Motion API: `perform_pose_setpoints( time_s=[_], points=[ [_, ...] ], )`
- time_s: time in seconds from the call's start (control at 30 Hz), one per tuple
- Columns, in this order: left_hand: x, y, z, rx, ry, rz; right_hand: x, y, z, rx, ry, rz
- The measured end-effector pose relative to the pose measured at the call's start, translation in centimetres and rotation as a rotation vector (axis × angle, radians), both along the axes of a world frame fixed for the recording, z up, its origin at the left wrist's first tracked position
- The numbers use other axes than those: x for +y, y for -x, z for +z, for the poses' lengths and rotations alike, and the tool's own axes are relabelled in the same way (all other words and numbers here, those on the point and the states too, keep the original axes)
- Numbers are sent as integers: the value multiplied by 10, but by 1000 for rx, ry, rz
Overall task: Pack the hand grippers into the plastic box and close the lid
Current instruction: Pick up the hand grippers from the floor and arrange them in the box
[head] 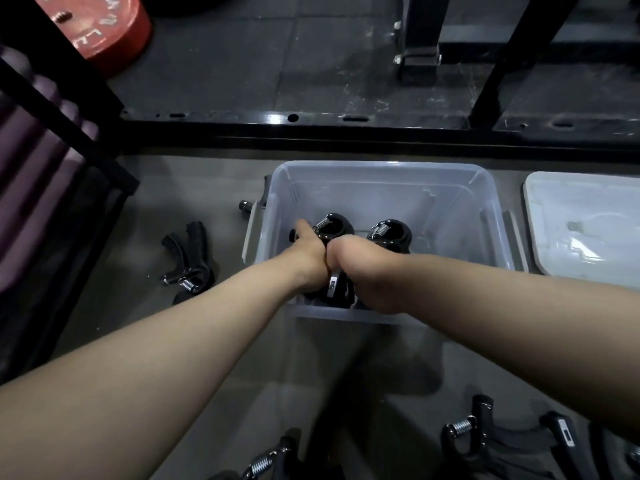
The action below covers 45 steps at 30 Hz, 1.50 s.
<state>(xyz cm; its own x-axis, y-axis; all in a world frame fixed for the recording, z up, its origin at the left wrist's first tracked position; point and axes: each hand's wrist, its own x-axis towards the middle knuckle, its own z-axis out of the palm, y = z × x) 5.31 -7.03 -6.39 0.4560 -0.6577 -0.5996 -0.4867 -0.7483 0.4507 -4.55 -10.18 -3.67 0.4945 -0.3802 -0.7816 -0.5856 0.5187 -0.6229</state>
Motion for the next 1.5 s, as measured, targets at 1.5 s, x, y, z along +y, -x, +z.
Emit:
perform_pose_setpoints(
  time_s=[1.5],
  points=[
    [-31,2,16,444,-201,323,-18,-9,-62,-33,-121,-91]
  ],
)
